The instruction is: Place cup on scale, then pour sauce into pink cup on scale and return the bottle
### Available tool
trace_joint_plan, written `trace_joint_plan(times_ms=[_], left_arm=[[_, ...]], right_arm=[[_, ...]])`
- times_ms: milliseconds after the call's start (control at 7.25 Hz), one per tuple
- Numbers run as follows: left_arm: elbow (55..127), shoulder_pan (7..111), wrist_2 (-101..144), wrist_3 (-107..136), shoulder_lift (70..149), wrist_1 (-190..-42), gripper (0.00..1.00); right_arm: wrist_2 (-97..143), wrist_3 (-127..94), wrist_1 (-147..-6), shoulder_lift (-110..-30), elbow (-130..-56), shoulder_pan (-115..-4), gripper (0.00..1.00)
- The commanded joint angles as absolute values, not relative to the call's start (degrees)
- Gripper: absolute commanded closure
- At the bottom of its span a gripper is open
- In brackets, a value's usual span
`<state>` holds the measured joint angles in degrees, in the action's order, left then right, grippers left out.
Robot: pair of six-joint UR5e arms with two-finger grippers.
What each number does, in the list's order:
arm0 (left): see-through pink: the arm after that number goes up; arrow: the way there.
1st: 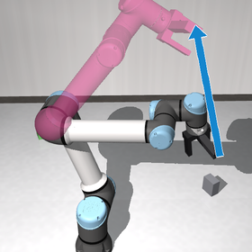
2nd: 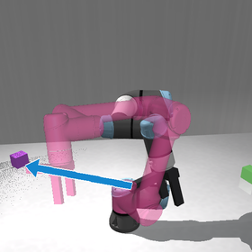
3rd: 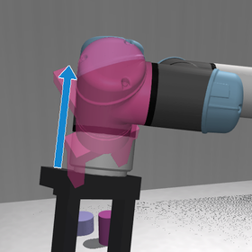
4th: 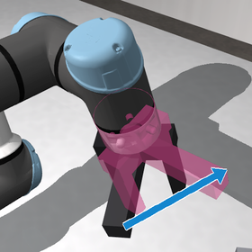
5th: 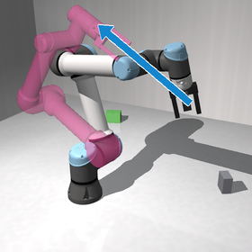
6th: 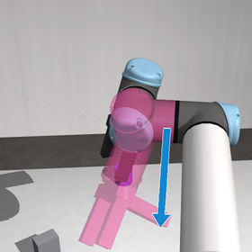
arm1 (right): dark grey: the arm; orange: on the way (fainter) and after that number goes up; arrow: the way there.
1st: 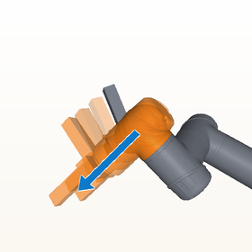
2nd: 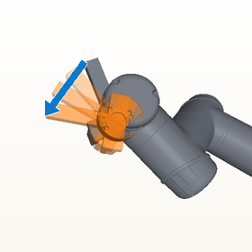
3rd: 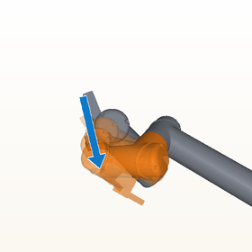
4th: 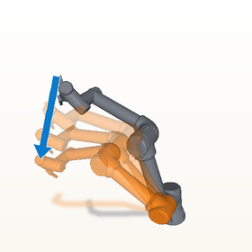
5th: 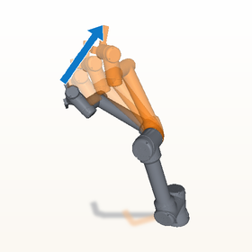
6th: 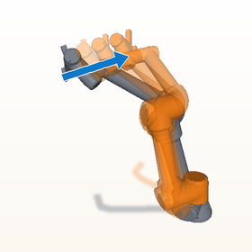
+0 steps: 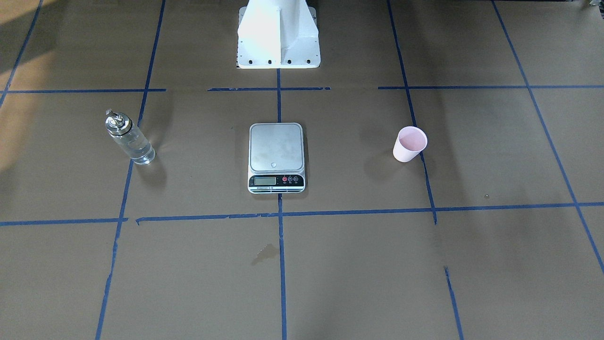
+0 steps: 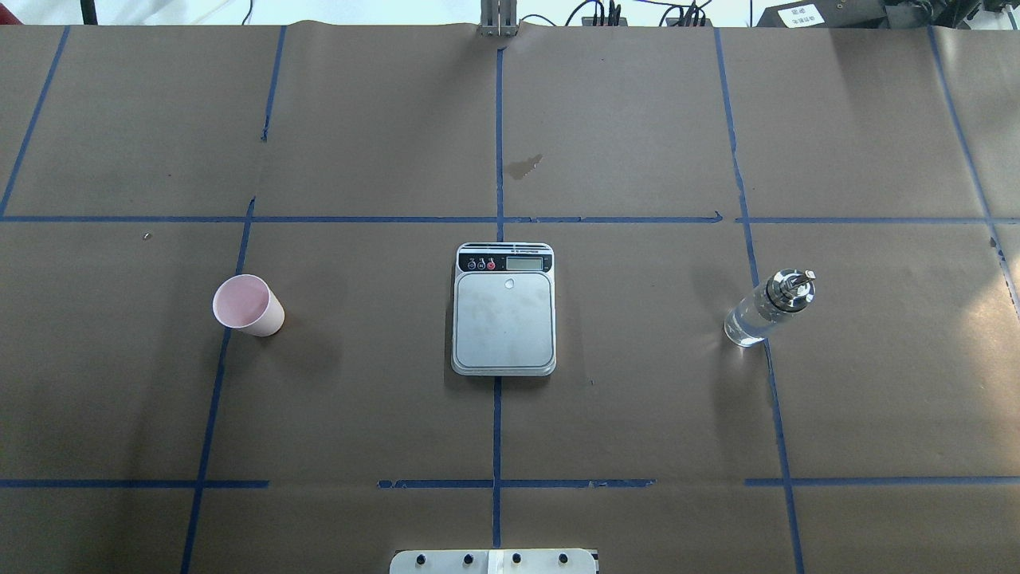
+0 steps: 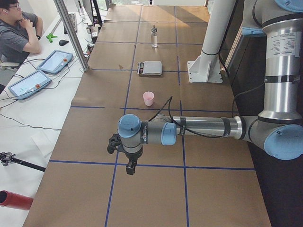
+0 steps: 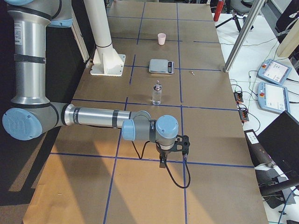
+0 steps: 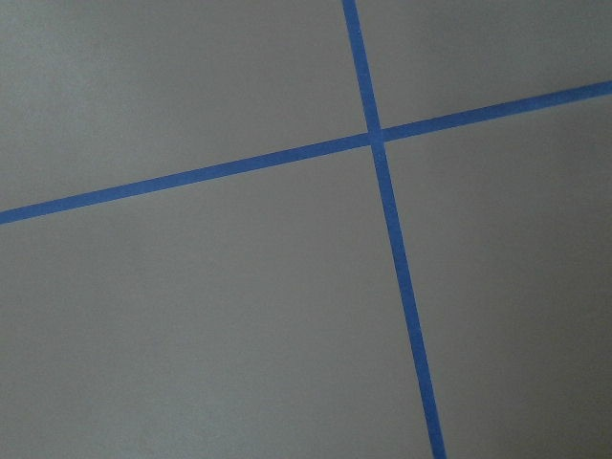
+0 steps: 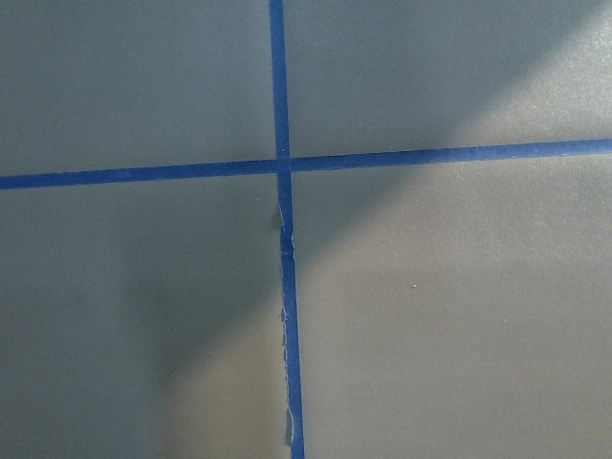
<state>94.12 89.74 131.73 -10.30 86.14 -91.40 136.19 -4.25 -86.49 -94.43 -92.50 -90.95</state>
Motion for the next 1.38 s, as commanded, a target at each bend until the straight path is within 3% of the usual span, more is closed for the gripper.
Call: trace_joint_plan(times_ms=[0,414,828,1241], left_arm=[[95.1,89.6,131.7,-9.7,86.8,-91.4,0.0],[98.1,88.2,131.8,-9.3,97.5,-95.4,0.0],[99.5,79.8,132.0,-2.2,100.8,-102.2,0.0],[105.7,63.6,131.2,39.5,101.7,-106.9,0.0]], right_arm=[[136.7,-4.3,-86.5,-94.4,-92.6,-91.1,0.0],[137.3,-4.4,-86.6,-94.3,-92.8,-91.1,0.0],[137.3,-4.5,-86.5,-93.5,-93.8,-91.1,0.0],[137.2,-4.5,-86.4,-93.3,-95.4,-91.1,0.0]])
